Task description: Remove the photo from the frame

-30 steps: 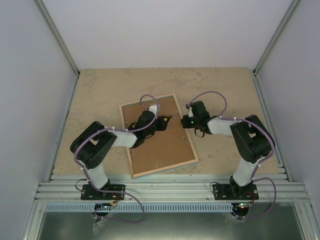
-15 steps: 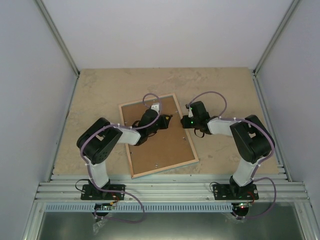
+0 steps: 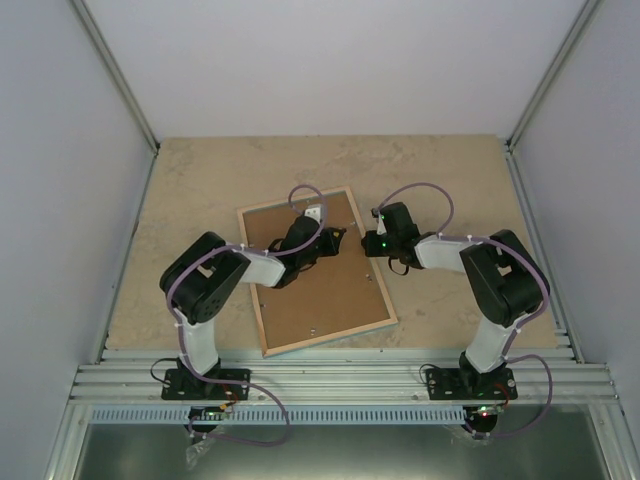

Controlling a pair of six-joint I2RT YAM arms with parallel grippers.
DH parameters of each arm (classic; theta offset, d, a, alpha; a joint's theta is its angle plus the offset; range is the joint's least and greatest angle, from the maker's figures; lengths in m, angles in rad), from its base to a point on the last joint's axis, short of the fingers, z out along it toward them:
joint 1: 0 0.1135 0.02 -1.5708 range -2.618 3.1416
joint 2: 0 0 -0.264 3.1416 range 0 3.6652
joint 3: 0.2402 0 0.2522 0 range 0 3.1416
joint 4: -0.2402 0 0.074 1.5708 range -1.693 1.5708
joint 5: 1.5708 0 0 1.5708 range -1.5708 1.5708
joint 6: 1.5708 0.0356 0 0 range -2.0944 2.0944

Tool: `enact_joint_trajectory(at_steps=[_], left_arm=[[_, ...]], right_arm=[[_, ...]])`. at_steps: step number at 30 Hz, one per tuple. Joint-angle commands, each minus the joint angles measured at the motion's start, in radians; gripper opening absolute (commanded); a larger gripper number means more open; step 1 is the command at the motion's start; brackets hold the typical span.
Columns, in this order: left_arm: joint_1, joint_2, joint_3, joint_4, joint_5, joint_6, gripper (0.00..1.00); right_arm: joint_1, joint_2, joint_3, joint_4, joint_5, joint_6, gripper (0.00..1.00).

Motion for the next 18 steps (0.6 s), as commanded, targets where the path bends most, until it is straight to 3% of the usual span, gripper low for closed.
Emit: enact_joint_trajectory(at_steps=[1,18], left_arm=[[-0.007,0.018,0.021,0.001,-0.016,0.004,0.00],[-0.008,0.048,0.042,-0.012,-0.117,-0.037,0.00]], right_arm=[[0.021,0.026,-0.020,-0.033,-0.057,0.027,0.01],[0.022,0.030,-0.022,-0.031,-0.052,0.028,0.00]])
